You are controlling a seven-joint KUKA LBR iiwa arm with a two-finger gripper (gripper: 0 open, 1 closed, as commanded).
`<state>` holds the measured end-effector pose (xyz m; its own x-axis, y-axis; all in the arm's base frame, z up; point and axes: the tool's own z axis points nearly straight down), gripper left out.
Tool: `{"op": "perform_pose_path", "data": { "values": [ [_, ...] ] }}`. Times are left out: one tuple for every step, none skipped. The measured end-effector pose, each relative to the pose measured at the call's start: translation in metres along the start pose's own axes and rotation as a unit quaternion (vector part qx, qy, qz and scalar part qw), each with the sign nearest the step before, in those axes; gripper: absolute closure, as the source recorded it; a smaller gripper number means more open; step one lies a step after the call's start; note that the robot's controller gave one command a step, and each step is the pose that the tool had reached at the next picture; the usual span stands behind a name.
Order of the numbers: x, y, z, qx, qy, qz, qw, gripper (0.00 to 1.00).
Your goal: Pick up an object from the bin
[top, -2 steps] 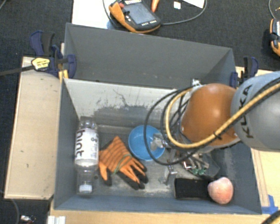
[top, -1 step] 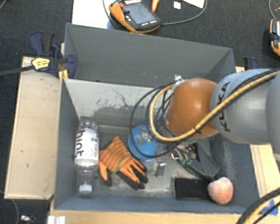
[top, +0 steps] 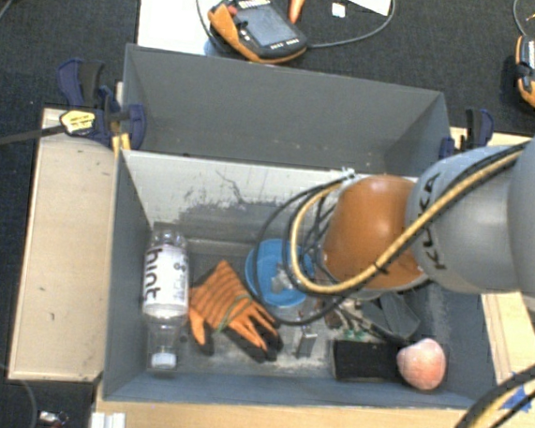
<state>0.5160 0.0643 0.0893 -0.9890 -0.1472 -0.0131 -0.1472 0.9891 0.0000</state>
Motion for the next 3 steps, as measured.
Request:
{"op": "perform_pose_path", "data": {
  "values": [
    [-0.033, 0.007, 0.002, -0.001, -0.0030, 0.067, 0.9978, 0.00],
    [-0.029, 0.014, 0.019, 0.000, -0.0012, -0.042, 0.9991, 0.00],
    [-0.041, 0.020, 0.019, -0.001, -0.0047, 0.067, 0.9977, 0.00]
  ]
}}
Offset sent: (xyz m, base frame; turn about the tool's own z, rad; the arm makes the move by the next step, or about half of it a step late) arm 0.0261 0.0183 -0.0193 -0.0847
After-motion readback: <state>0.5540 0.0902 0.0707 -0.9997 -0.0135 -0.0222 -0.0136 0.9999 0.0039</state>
